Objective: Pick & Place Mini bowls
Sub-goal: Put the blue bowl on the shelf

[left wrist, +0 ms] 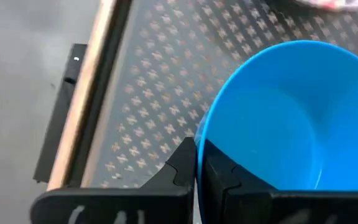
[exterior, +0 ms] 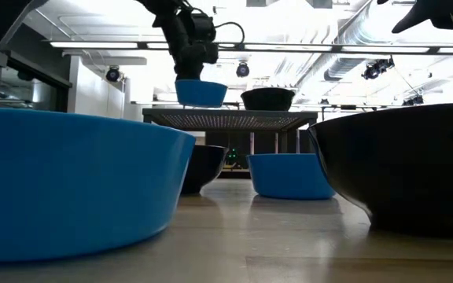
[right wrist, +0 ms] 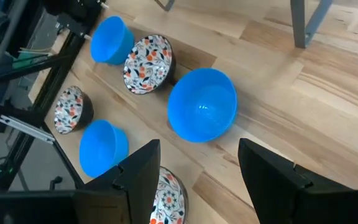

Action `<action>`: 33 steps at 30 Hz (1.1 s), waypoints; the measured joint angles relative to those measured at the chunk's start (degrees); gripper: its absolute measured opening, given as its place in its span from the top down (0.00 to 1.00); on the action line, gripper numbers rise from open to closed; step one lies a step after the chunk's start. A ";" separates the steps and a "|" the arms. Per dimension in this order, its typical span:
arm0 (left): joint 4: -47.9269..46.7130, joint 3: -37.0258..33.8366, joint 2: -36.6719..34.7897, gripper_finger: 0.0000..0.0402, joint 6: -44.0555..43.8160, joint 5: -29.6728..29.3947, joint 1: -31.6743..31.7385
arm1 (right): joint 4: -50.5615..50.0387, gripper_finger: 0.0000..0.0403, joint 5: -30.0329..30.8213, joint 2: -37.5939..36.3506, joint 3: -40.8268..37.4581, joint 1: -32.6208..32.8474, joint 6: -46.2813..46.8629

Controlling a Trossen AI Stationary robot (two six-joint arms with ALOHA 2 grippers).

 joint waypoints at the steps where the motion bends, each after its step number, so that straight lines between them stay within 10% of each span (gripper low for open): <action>1: 0.19 0.00 -0.09 1.00 0.66 0.47 0.22 | 0.05 0.49 0.01 0.00 0.00 0.00 0.07; 33: -1.86 0.17 0.55 1.00 11.01 1.75 0.13 | 0.16 0.49 0.42 0.00 0.02 0.00 -0.10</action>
